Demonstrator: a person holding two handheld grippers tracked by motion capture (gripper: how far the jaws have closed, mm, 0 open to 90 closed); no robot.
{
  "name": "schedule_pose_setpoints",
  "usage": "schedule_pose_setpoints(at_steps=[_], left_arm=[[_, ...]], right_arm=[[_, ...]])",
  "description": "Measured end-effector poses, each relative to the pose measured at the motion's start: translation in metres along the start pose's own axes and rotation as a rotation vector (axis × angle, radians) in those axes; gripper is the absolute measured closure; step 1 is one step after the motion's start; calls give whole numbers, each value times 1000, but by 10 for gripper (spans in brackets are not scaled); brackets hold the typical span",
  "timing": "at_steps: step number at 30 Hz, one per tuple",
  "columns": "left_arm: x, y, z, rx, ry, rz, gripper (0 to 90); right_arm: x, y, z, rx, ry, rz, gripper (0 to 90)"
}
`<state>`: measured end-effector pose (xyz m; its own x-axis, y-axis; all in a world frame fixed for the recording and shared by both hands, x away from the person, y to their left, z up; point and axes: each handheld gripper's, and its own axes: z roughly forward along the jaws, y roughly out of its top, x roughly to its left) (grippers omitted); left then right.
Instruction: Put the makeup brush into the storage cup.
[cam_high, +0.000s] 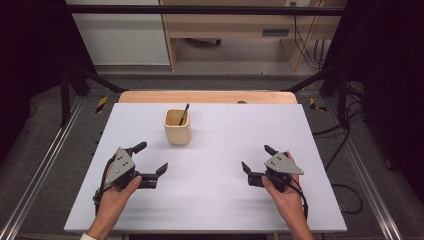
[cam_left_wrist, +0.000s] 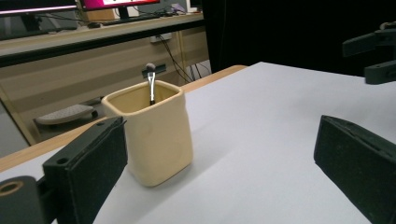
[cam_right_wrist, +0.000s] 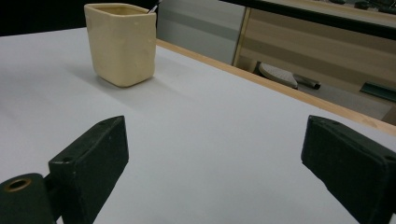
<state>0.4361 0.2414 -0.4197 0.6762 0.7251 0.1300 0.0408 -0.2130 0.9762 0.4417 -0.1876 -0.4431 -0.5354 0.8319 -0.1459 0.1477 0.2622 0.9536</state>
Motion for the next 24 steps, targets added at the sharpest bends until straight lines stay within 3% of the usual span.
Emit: schedule_pose_setpoints(at_steps=[12, 24], left_arm=[[7, 0, -21, -7, 42, 30, 7], [16, -3, -40, -10, 82, 17, 10]], right_arm=[[-20, -4, -26, -1, -30, 24, 43], [-31, -5, -45, -17, -70, 23, 48]])
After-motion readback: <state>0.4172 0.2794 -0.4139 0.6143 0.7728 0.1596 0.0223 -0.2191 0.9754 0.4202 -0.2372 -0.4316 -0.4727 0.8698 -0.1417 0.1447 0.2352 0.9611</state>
